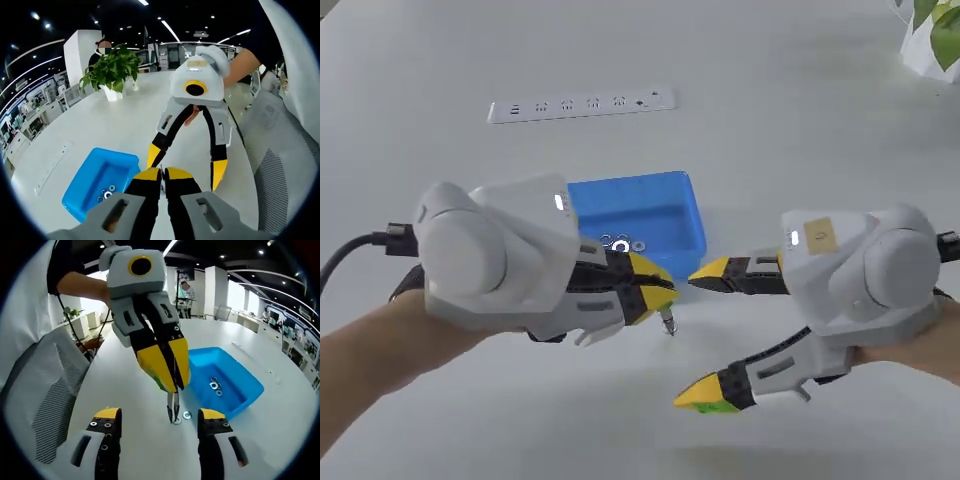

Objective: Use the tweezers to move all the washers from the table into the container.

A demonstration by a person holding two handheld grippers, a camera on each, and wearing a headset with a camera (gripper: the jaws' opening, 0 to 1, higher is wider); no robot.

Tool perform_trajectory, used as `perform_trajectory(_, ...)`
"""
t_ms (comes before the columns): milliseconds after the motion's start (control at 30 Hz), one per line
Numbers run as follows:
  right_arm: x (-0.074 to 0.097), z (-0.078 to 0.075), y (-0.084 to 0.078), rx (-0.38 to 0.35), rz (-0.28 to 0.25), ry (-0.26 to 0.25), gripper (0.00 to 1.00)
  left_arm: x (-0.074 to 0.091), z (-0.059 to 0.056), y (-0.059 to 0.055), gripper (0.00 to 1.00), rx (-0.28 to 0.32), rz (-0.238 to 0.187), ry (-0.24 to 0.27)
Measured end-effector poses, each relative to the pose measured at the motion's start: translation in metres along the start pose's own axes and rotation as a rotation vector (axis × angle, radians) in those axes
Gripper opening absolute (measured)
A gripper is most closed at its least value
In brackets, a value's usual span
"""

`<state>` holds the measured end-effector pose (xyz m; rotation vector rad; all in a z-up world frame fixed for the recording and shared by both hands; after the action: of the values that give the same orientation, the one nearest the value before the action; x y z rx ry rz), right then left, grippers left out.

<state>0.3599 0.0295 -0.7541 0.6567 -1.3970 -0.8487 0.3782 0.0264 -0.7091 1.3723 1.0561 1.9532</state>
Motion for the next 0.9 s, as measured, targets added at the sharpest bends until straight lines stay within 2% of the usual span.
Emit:
perform_trajectory(100,-0.007,-0.005,-0.002,0.041,0.036,0.002,0.59,-0.001,-0.002,0.001,0.07,-0.006,0.0,-0.006)
perform_trajectory(233,-0.013,-0.005,-0.001,0.077,0.052,0.04,0.43,-0.001,-0.003,0.001,0.07,-0.005,-0.002,-0.013)
perform_trajectory(333,-0.016,-0.005,-0.003,0.073,0.061,0.066,0.32,-0.001,-0.004,0.001,0.07,-0.007,0.0,-0.017)
perform_trajectory(433,-0.017,-0.008,-0.004,0.07,0.07,0.066,0.3,-0.002,-0.006,0.001,0.07,-0.004,0.0,-0.027)
perform_trajectory(567,-0.016,-0.011,-0.001,0.066,0.055,0.07,0.23,-0.003,-0.009,0.002,0.07,-0.007,-0.004,-0.039)
perform_trajectory(667,-0.016,-0.013,-0.005,0.085,0.078,0.069,0.2,-0.005,-0.01,0.003,0.07,-0.004,-0.005,-0.039)
perform_trajectory(900,-0.015,-0.013,-0.006,0.108,0.076,0.068,0.12,-0.009,-0.011,0.005,0.07,-0.005,-0.008,-0.046)
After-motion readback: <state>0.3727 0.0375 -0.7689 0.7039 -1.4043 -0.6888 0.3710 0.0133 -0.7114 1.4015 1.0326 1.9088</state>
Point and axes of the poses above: the centre of the closed fingertips' face, and the gripper's own axes: x roughly backward along the fingers, z roughly to its left, y roughly out of its top, the point moved 1 cm from there along x, roughly backward along the fingers, and after that the axes turned 6 degrees about -x, right-handed, at the moved point
